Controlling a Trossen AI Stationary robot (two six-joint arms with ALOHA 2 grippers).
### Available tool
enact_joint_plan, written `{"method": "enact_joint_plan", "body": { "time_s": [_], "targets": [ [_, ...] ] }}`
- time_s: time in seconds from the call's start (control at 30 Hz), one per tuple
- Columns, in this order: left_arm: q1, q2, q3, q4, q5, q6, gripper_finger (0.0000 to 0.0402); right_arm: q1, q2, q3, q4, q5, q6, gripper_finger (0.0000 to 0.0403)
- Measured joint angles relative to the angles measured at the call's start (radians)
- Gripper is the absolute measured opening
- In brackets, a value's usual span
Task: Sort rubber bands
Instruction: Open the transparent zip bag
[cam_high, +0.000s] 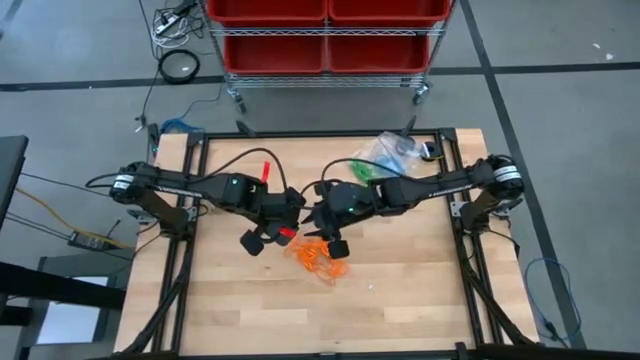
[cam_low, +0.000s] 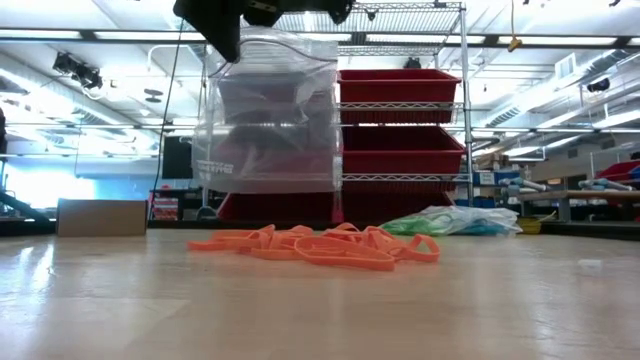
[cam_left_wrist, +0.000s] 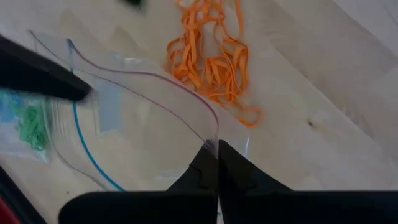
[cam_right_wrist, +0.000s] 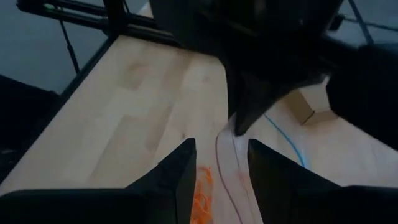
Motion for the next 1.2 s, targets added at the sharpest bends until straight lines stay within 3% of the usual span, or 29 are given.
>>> {"method": "enact_joint_plan", "body": {
  "time_s": [0.57,0.77,0.93,1.2],
  "targets": [
    [-0.006,0.000,0.040,-0.004,0.009,0.004,0.0000,-0.005,0.049,-0.001,-0.082,0.035,0.007,0.0119],
    [-0.006,0.000,0.043,0.003,0.007,0.003,0.0000,-0.005,0.049,-0.001,-0.131,0.035,0.016,0.0080],
    [-0.006,0.000,0.043,0.013,-0.010,0.002,0.0007,-0.006,0.049,-0.001,-0.141,0.035,0.007,0.0011],
    [0.015,0.000,0.045,0.024,-0.015,-0.073,0.0030,-0.005,0.049,-0.001,-0.159,0.063,-0.023,0.0001]
  ]
}}
